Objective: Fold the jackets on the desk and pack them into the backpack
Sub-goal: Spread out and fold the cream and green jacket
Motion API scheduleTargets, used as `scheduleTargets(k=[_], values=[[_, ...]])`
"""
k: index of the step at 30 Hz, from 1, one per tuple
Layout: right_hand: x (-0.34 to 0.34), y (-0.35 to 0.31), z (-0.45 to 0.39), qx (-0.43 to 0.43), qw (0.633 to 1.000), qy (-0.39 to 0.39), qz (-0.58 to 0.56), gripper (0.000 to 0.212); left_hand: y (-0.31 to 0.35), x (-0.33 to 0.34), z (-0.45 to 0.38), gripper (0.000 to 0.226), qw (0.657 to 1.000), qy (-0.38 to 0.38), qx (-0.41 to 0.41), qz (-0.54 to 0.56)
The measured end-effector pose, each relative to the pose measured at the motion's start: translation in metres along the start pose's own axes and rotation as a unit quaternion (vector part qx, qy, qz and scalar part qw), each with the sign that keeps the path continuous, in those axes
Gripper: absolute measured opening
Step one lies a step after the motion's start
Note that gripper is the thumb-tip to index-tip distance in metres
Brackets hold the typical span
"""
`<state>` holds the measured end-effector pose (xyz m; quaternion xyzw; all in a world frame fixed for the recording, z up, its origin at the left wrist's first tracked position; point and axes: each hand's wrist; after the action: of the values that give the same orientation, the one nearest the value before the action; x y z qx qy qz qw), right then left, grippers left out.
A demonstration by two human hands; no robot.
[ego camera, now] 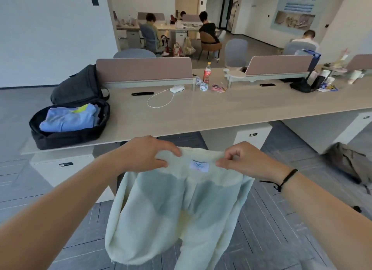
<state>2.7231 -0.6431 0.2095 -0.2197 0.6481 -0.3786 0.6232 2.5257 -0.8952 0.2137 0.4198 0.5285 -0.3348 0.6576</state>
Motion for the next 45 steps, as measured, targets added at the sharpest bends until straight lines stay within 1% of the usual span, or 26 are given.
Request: scheduleTargets(k=[3,5,7,11,14,19,23,29,33,39,42,45], values=[[-0.001,0.008,-0.027,-0.010,0.999,0.035,0.023,0.046,-0.015,-0.001,-0.020,0.038,1.000,0.008,-0.007,0.004],[-0.004,0.017,-0.049,-0.011,0.998,0.047,0.040,0.045,-0.021,-0.002,-0.037,0.035,1.000,0.007,-0.011,0.002],[-0.011,0.026,-0.070,-0.011,0.998,0.039,0.048,0.039,-0.027,-0.002,-0.053,0.035,1.000,-0.005,-0.024,0.003],[-0.033,0.050,-0.120,-0.026,0.999,-0.015,0.030,0.025,-0.043,0.001,-0.092,0.038,0.997,-0.036,-0.061,0.043],[-0.054,0.073,-0.164,-0.051,0.999,-0.011,0.014,0.025,-0.047,-0.008,-0.129,0.038,0.995,-0.044,-0.081,0.043],[-0.106,0.108,-0.229,-0.080,0.997,0.017,0.000,0.033,-0.045,-0.030,-0.209,0.037,0.993,-0.010,-0.108,0.040],[-0.146,0.126,-0.276,-0.106,0.994,0.017,0.002,0.040,-0.046,-0.035,-0.258,0.036,0.990,0.016,-0.137,0.034],[-0.176,0.133,-0.342,-0.127,0.991,0.021,0.037,0.039,-0.067,-0.048,-0.306,0.037,0.985,0.041,-0.166,0.027],[-0.199,0.124,-0.404,-0.162,0.981,0.064,0.079,0.048,-0.101,-0.070,-0.348,0.038,0.984,0.090,-0.155,0.009],[-0.236,0.109,-0.530,-0.181,0.969,0.105,0.133,0.049,-0.190,-0.113,-0.446,0.035,0.981,0.141,-0.131,-0.027],[-0.249,0.113,-0.609,-0.166,0.966,0.116,0.159,0.052,-0.241,-0.131,-0.505,0.034,0.979,0.152,-0.131,-0.047],[-0.264,0.113,-0.682,-0.145,0.963,0.127,0.189,0.059,-0.287,-0.151,-0.561,0.034,0.977,0.150,-0.131,-0.071]])
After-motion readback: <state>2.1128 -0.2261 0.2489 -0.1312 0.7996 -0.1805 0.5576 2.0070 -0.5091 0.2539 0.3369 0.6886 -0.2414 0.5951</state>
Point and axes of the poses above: each hand's wrist, its own z-axis away from the middle knuckle, its own x-axis out of the palm, y = z × x, and after that the axes turned 5 degrees about -z, right-handed
